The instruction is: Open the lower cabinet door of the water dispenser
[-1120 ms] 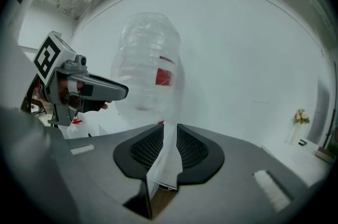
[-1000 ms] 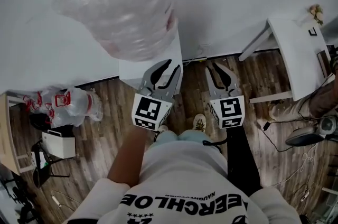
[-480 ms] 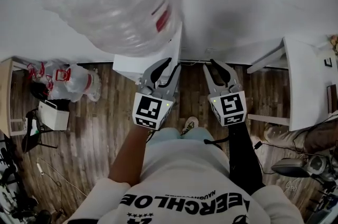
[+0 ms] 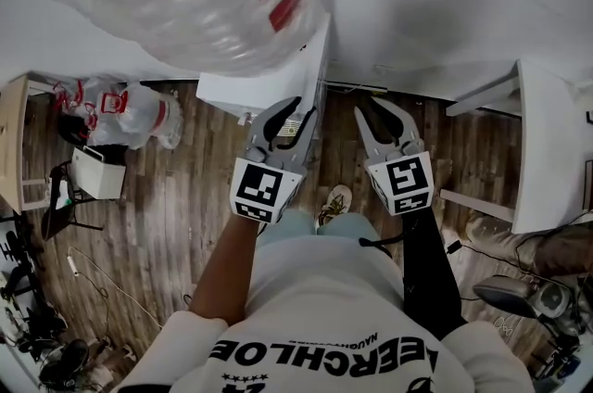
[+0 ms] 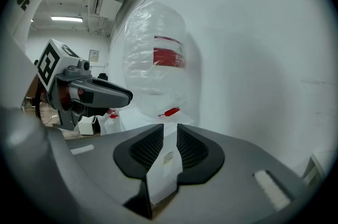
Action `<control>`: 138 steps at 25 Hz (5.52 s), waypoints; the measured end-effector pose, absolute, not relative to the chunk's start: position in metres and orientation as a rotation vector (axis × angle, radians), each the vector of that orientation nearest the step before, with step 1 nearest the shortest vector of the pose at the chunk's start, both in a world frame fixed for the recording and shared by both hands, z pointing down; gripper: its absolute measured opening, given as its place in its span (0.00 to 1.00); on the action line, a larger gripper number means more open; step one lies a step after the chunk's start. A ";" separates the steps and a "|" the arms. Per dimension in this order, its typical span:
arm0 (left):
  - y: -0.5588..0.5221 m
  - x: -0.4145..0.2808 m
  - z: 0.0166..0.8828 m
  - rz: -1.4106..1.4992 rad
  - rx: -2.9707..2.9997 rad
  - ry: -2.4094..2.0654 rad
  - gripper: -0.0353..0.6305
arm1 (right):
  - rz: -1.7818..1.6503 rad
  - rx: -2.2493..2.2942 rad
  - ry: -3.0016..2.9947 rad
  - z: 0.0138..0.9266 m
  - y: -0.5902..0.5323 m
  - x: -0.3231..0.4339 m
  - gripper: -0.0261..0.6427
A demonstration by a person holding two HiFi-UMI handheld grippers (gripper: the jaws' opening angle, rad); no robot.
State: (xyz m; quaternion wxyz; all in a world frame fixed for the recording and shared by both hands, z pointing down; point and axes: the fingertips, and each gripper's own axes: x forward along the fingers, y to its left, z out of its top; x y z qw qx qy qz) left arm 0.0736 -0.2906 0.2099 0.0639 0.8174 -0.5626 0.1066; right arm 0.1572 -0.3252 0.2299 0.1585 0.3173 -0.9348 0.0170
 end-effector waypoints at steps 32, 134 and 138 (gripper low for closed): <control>-0.257 0.134 0.402 0.688 2.296 -1.277 0.22 | 0.335 0.791 -2.490 0.411 -0.307 0.185 0.15; -0.290 0.039 0.685 0.978 2.070 -1.337 0.25 | 0.166 0.317 -2.208 0.810 -0.308 0.063 0.30; -0.288 0.038 0.686 0.973 2.064 -1.340 0.25 | 0.165 0.321 -2.195 0.814 -0.308 0.063 0.30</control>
